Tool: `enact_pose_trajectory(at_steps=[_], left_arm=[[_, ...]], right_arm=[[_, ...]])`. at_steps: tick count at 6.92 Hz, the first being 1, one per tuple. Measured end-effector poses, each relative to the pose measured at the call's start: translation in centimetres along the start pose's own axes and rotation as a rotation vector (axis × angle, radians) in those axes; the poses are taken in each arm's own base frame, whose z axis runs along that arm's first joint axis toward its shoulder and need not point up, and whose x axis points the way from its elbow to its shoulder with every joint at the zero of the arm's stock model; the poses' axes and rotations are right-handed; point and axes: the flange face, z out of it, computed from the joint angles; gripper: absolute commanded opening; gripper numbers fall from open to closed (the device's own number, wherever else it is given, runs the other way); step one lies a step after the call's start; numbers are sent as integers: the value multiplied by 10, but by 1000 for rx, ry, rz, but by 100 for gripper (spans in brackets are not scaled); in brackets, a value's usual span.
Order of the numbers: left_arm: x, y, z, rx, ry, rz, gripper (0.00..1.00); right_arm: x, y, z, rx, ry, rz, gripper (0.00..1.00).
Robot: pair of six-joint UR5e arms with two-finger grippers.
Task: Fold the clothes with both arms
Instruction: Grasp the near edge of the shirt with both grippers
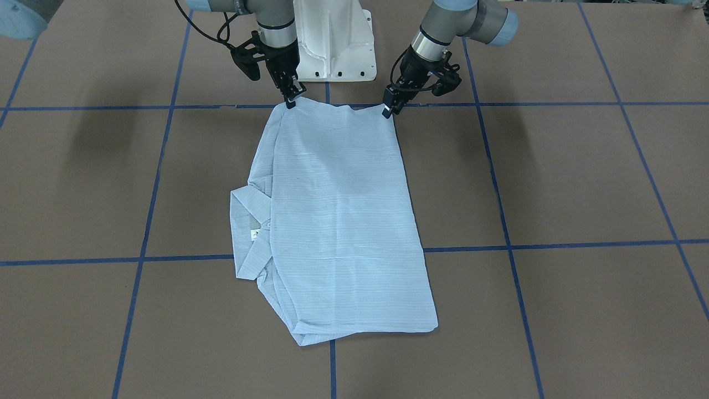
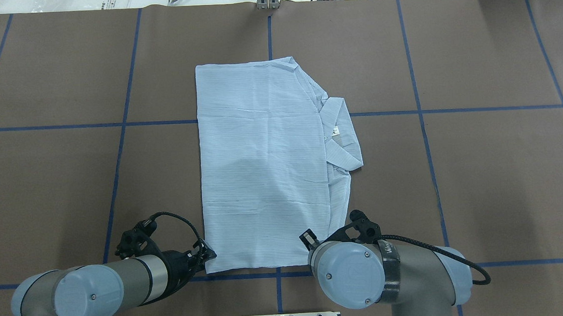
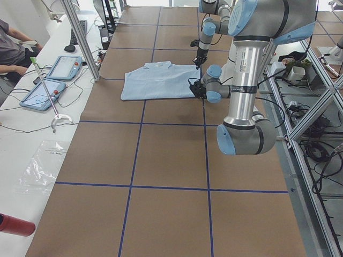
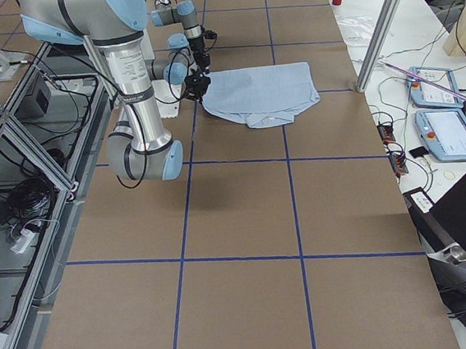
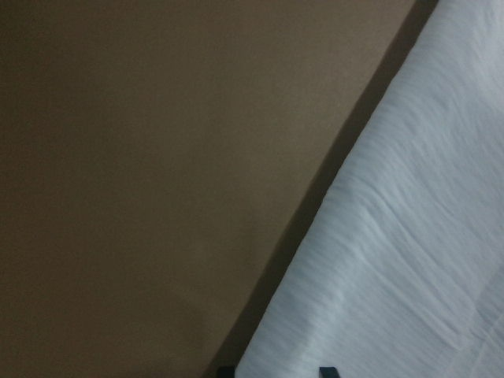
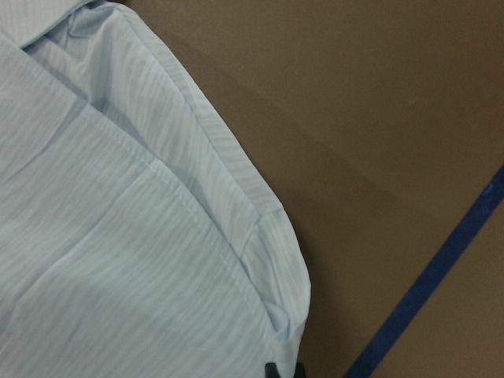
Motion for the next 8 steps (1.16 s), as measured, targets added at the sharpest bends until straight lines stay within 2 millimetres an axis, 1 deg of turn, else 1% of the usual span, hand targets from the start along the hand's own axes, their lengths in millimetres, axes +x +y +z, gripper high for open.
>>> enact_pose_trajectory(at_steps=[1, 2, 3, 4, 6, 7, 8], left_arm=[[-2, 4, 1, -3, -8, -3, 44], [-3, 7, 1, -7, -10, -7, 35], [-4, 9, 2, -10, -12, -14, 8], [-4, 12, 2, -14, -13, -26, 0], [0, 15, 1, -21, -6, -46, 0], [5, 17, -2, -26, 4, -52, 0], [13, 19, -9, -34, 22, -65, 0]], right_arm=[[-1, 0, 0, 0, -1, 1, 0], [-2, -1, -1, 0, -3, 2, 0], [-3, -1, -2, -1, -6, 3, 0], [-4, -1, -3, -3, -8, 5, 0], [-4, -2, -4, -3, -10, 7, 0], [-5, -2, -5, -3, -11, 8, 0], [-5, -3, -7, -4, -14, 10, 0]])
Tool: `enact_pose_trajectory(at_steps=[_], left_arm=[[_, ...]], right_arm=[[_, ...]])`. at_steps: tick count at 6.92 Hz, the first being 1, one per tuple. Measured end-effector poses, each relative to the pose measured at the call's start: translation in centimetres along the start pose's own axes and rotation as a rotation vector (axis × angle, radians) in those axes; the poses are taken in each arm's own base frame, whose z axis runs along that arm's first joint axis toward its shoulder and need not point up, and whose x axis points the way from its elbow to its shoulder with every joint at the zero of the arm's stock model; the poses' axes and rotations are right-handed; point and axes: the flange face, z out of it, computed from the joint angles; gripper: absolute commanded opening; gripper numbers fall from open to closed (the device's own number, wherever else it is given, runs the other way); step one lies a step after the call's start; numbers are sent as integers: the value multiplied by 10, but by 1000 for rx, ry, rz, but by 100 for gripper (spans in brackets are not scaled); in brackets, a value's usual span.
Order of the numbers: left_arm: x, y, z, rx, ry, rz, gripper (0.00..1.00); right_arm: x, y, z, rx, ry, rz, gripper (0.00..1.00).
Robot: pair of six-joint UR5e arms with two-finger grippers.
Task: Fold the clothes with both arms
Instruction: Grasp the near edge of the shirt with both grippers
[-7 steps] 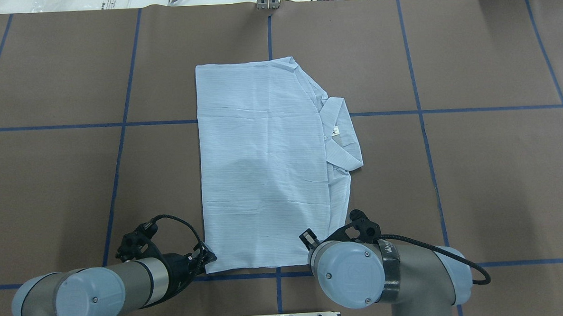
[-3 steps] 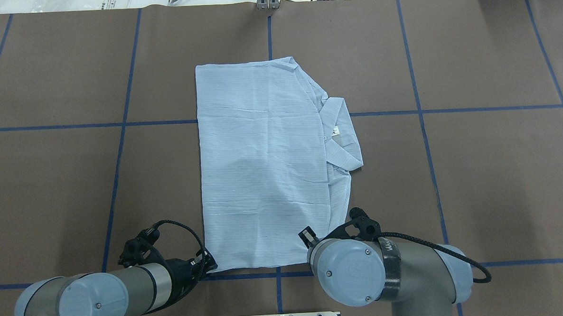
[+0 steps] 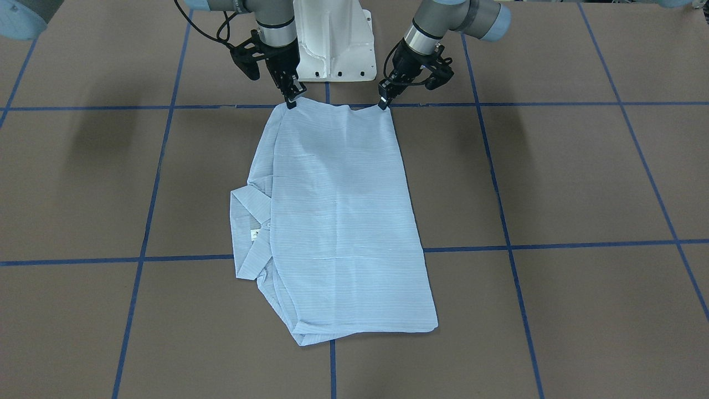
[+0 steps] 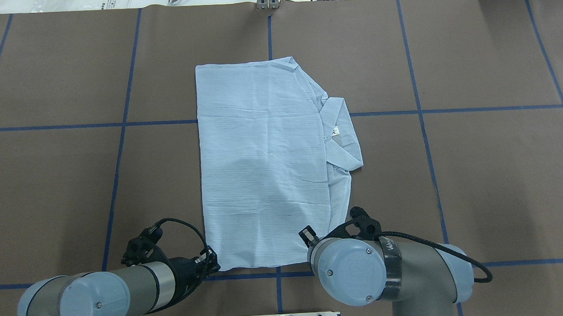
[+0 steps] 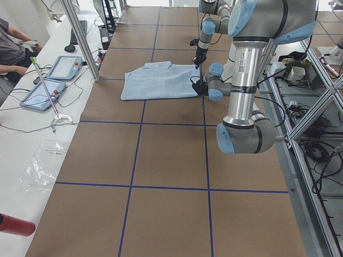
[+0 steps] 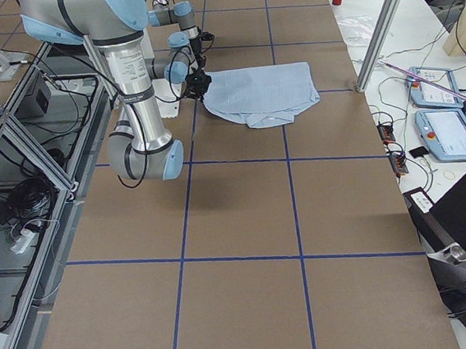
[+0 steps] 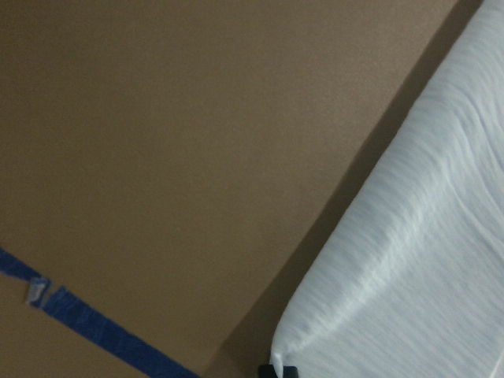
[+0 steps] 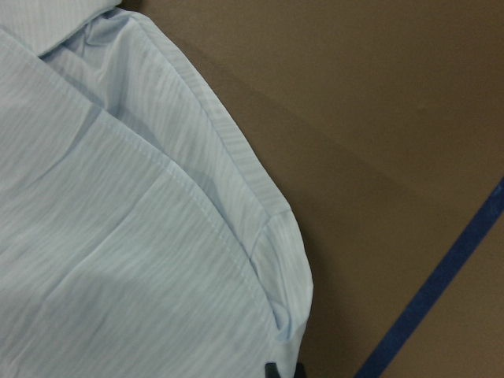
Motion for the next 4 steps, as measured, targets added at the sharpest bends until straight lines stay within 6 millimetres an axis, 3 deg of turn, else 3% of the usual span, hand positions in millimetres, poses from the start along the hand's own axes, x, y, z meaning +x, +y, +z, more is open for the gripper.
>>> enact_pose_trajectory(at_steps=[2, 4], left_arm=[[17, 4, -18, -11, 29, -66, 0], [38, 0, -47, -16, 64, -186, 0]], right_arm=[[-6, -5, -12, -10, -22, 18, 0], [-14, -18, -42, -37, -70, 75, 0]])
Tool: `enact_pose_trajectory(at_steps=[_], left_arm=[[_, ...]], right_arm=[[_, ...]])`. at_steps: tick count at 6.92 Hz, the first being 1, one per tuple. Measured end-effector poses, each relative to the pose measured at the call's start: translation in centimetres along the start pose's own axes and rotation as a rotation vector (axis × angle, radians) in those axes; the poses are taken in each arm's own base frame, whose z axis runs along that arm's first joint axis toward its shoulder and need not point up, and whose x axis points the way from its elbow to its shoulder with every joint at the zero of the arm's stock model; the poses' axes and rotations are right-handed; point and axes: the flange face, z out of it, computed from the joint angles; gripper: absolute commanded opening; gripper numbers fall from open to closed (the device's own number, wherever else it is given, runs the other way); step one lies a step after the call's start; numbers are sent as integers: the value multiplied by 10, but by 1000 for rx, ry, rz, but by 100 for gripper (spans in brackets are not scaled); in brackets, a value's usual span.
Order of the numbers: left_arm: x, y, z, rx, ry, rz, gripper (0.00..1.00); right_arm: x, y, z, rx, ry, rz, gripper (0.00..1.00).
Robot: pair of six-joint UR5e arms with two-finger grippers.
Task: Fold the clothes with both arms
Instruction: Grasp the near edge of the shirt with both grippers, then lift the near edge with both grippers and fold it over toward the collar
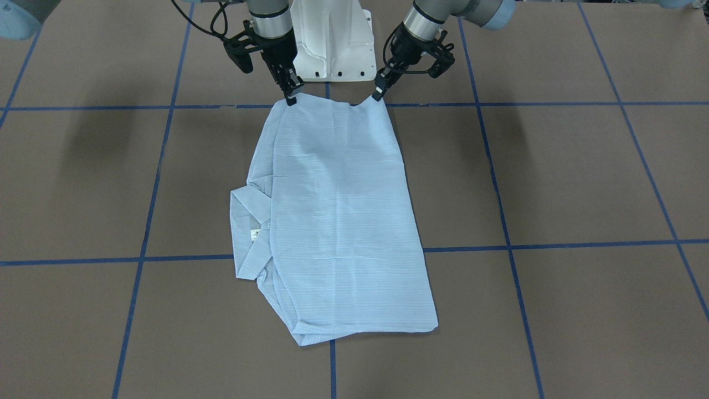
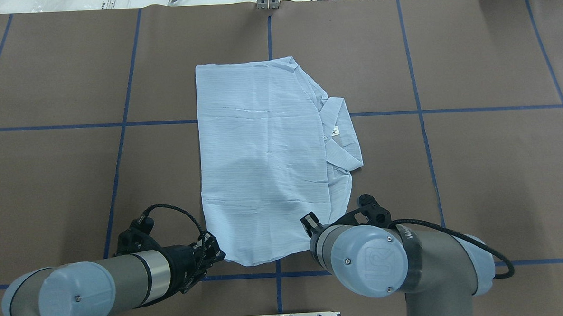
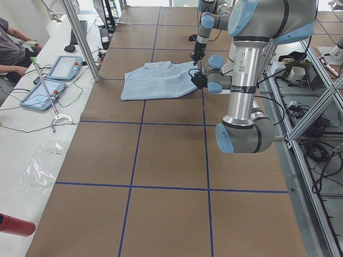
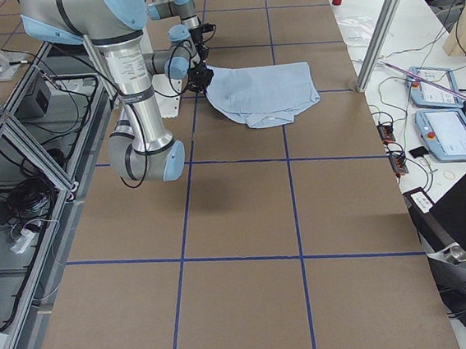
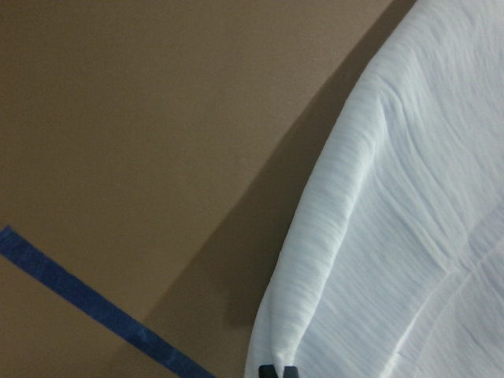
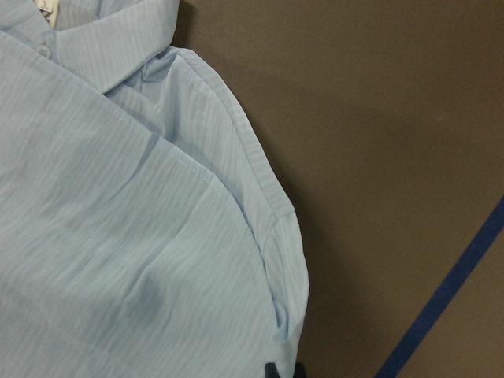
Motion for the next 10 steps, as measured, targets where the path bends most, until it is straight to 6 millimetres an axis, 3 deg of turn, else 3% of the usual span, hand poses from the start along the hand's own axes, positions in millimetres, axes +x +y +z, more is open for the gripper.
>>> enact_pose_trajectory(at_steps=[2, 4, 5, 7, 10], left_arm=[[21, 10, -40, 6, 7, -107, 0], [38, 19, -80, -13, 31, -162, 0], [53, 15, -90, -8, 63, -180, 0], [111, -20, -73, 76, 144, -152, 0], [185, -96, -29, 209, 156, -67, 0]], right_arm=[[-6, -9, -35, -35, -46, 94, 0], [-11, -21, -85, -51, -70, 150, 0], [-21, -31, -98, -39, -86, 170, 0], [-78, -59, -81, 25, -143, 218, 0], [-207, -116, -26, 55, -138, 245, 0]])
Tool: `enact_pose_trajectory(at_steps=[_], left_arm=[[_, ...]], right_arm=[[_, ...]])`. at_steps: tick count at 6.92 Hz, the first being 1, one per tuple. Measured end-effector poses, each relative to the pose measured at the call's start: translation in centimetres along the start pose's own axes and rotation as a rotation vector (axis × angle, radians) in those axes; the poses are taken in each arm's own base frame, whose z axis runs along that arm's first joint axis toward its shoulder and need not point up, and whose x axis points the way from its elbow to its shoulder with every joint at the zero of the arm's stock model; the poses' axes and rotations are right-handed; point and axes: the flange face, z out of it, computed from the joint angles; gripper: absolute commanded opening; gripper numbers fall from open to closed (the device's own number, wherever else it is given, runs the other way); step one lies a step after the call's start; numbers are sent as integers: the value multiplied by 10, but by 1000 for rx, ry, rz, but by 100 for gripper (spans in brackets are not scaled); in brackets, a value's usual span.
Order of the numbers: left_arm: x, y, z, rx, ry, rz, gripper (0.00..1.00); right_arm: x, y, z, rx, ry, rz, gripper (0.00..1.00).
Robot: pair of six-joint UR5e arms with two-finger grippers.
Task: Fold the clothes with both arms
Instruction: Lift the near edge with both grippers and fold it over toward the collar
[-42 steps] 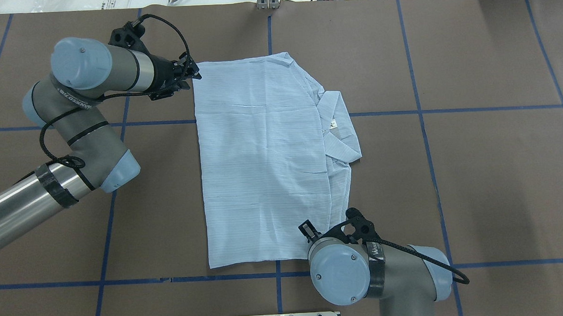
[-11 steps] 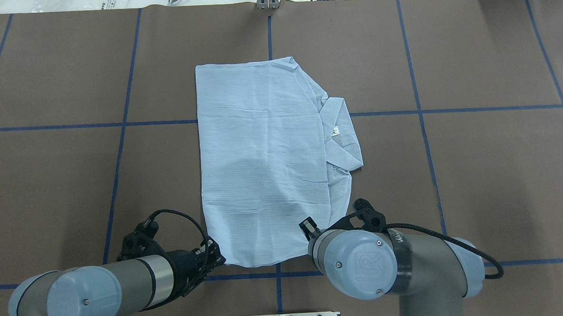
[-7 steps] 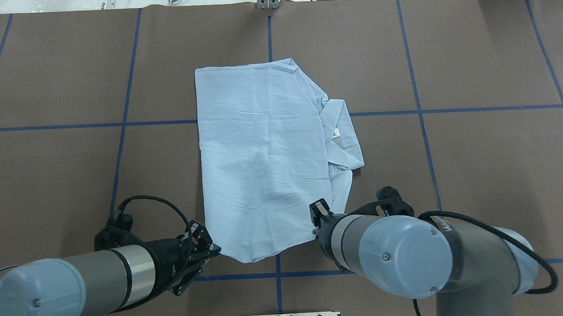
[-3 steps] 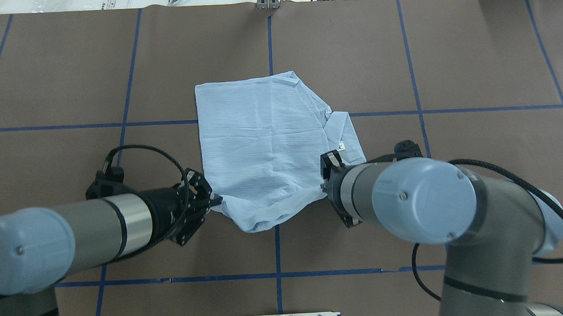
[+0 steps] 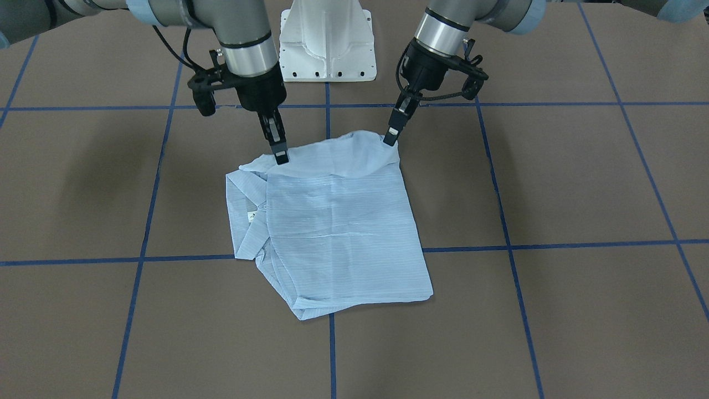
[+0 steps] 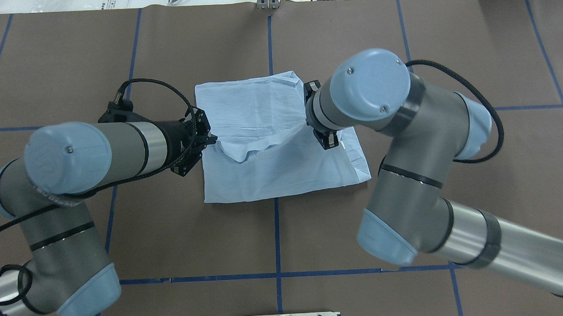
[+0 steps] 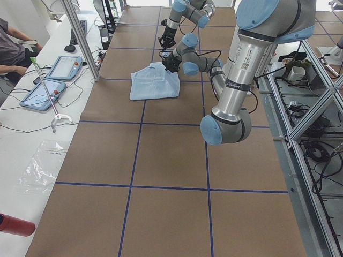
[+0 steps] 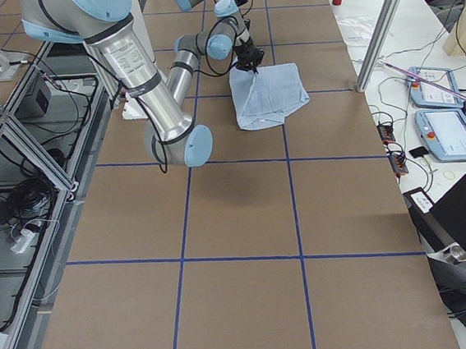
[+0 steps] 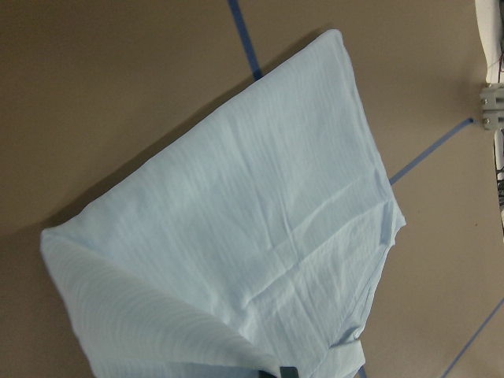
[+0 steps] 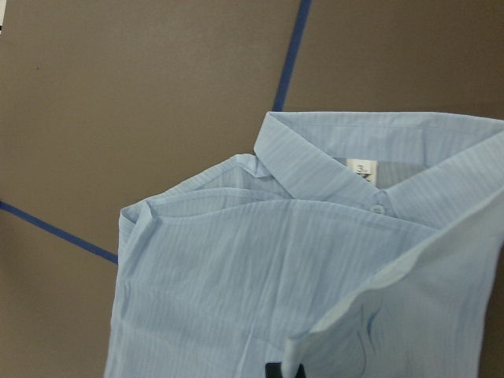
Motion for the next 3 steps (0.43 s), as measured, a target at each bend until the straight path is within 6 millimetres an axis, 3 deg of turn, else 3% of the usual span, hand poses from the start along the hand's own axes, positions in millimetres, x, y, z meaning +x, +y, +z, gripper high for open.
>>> enact_pose_trajectory(at_steps=[3], left_arm=[[41, -65, 89, 90, 45, 53, 0]], right_arm=[[-84, -3, 80, 45, 24, -37, 0]])
